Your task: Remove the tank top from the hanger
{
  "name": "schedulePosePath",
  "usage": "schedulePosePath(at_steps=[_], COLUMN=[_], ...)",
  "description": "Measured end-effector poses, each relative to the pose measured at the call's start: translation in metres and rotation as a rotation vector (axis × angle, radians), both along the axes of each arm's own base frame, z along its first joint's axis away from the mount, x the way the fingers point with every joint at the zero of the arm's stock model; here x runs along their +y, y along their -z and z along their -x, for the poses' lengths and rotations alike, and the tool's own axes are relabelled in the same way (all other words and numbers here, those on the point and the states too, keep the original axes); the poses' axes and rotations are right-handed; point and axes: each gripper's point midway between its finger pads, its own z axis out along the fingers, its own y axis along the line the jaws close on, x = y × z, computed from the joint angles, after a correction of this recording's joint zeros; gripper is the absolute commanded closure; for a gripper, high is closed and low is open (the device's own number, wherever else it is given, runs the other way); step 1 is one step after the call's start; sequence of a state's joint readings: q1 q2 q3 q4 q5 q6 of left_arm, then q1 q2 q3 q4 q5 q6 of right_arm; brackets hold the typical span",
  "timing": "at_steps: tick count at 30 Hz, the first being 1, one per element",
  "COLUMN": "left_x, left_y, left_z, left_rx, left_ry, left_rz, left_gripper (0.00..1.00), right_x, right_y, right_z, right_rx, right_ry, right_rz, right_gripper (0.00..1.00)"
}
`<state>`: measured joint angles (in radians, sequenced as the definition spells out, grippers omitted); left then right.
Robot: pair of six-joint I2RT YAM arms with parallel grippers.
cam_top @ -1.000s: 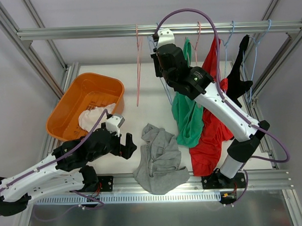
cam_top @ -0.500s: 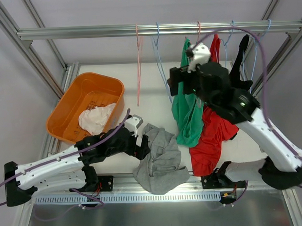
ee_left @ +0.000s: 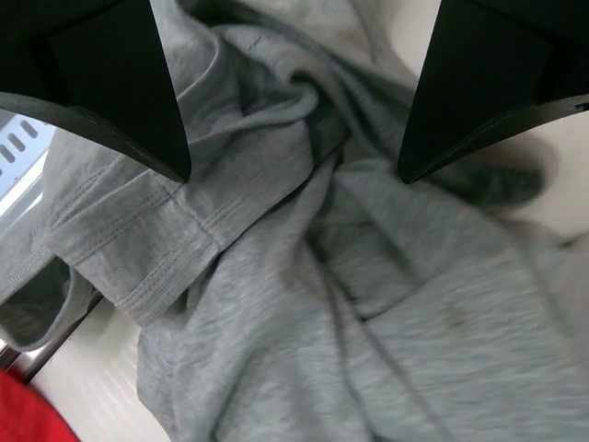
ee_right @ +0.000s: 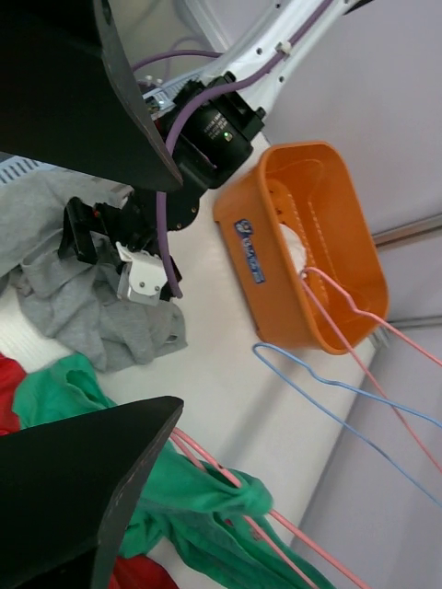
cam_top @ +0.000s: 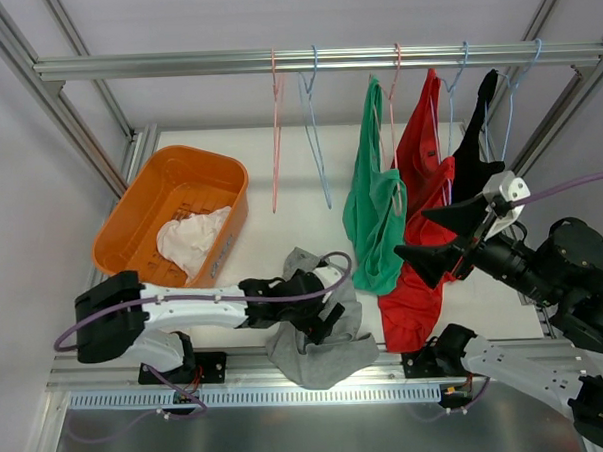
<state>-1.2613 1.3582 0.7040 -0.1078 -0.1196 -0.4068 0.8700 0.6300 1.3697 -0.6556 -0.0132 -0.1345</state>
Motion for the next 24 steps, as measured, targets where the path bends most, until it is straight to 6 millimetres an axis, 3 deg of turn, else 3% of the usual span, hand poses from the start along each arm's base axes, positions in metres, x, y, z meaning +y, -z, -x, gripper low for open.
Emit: schedulePosePath(at_steps=[7, 8, 10, 11, 14, 18, 21, 24], left_x=[-0.031, -0.038, -0.046, -0.05, -0.057, -0.045, -0.01, 0.02], left_y=[0.032, 0.033, 0.034, 0.035, 0.037, 0.032, 0.02, -0.012], left_z=[0.007, 0.005, 0.003, 0.001, 0.002, 0.005, 0.0, -0.013], left_rx=[0.008, 0.003, -0.015, -0.026, -0.03, -0.049, -0.095, -0.16], left_ry=[0.06, 0.054, 0.044, 0.032, -0.003, -0.064, -0.156, -0.282], left_rz=[-0.084, -0.076, -0.073, -0.072, -0.052, -0.065, -0.115, -0.08], left_gripper=[0.02, 0.08, 0.37, 0.67, 1.0, 1.0, 1.0, 1.0], right_x=[-0.001, 0.0, 0.0, 0.0, 0.0, 0.0, -0.001, -0.001], right_y=[0.035, 0.037, 0.041, 0.042, 0.045, 0.047, 0.047, 0.046], right_z=[0.012, 0.013, 0.014, 0.015, 0.016, 0.016, 0.016, 0.016], right_rx=[0.054, 0.057, 0.063, 0.064, 0.068, 0.062, 0.055, 0.048], right_ry=[-0.051, -0.057, -0.064, -0.067, -0.075, -0.08, -0.08, -0.08], right_rz=[0.073, 0.075, 0.084, 0.087, 0.095, 0.102, 0.106, 0.108], right_gripper=[0.01, 0.0, 0.01, 0.01, 0.0, 0.01, 0.0, 0.0])
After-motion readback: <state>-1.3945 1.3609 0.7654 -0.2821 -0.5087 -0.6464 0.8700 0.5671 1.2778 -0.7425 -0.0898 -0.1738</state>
